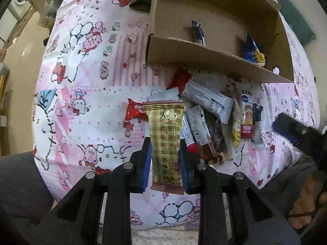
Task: Organize snacks
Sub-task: 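Lift the wafer bar with the left tool while the right tool grasps a yellow stick packet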
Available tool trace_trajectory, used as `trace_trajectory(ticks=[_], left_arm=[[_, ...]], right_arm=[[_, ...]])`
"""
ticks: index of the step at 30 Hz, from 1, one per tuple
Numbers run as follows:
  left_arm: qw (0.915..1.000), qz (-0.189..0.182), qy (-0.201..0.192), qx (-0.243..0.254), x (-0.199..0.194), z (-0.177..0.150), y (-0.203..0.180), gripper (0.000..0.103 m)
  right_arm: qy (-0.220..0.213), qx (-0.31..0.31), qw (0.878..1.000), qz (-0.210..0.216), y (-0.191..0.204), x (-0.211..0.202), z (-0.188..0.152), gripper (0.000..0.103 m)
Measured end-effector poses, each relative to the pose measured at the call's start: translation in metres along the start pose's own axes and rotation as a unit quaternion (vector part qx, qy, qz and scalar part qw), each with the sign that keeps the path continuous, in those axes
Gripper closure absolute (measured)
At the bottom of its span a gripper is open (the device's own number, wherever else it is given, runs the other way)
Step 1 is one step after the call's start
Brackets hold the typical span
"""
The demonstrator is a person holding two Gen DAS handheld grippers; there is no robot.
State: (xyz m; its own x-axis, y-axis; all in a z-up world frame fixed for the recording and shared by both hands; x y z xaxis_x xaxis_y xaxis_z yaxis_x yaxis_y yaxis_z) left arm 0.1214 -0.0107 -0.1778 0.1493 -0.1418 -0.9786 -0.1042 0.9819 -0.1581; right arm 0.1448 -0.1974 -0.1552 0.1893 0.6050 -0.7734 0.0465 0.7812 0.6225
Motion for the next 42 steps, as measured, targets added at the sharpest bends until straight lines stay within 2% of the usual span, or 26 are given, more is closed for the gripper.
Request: trace_trajectory(ticks=[5, 12, 13, 14, 16, 19, 29, 34, 42], left_arm=[[1.0, 0.005, -0.006, -0.003, 0.002, 0.004, -0.003, 0.081], [0.9999, 0.002, -0.012, -0.007, 0.001, 0.006, -0.003, 0.081], [0.9999, 0.0, -0.014, -0.005, 0.0, 0.007, -0.003, 0.082], [0.9999, 0.001, -0.016, -0.002, -0.001, 0.007, -0.004, 0.081], [0.9998, 0.004, -0.021, 0.004, -0.003, 0.008, -0.005, 0.081], [0.9997, 0.003, -0.024, 0.002, -0.006, 0.008, -0.003, 0.081], [0.9994, 0.006, -0.034, -0.006, -0.016, 0.006, 0.002, 0.081], [0.998, -0.025, -0.058, 0.002, -0.043, 0.01, -0.003, 0.081], [0.9932, -0.022, -0.114, 0.003, -0.094, 0.038, 0.001, 0.082]], right_arm=[[0.033, 0.012, 0.999, -0.008, -0.002, 0.025, -0.002, 0.055], [0.078, 0.011, 0.995, -0.056, -0.008, 0.065, -0.008, 0.06], [0.081, 0.001, 0.994, -0.069, -0.007, 0.07, -0.009, 0.062], [0.082, -0.005, 0.994, -0.075, -0.006, 0.072, -0.01, 0.076], [0.085, -0.015, 0.993, -0.083, -0.005, 0.072, -0.013, 0.081], [0.077, -0.022, 0.994, -0.081, -0.004, 0.063, -0.015, 0.09], [0.05, -0.028, 0.998, -0.04, 0.009, 0.021, -0.038, 0.091], [0.016, -0.032, 0.999, 0.001, 0.022, -0.008, -0.039, 0.091], [-0.052, -0.05, 0.997, 0.029, 0.035, -0.056, -0.011, 0.091]])
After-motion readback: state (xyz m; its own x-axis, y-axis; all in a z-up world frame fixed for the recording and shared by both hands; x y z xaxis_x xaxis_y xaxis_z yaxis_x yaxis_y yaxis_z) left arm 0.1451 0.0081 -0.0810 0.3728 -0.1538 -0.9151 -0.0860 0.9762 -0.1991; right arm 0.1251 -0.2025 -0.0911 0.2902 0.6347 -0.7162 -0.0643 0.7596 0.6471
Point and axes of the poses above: each gripper's, at about its wrist camera, not at the fingertips, and x roughly the way its jaws point, y to its left, z to its top, the point moved 6 cm from there along x, roughly the way its jaws point, and after that the axes turned 1 degree about -x, right-handed, at the moved point
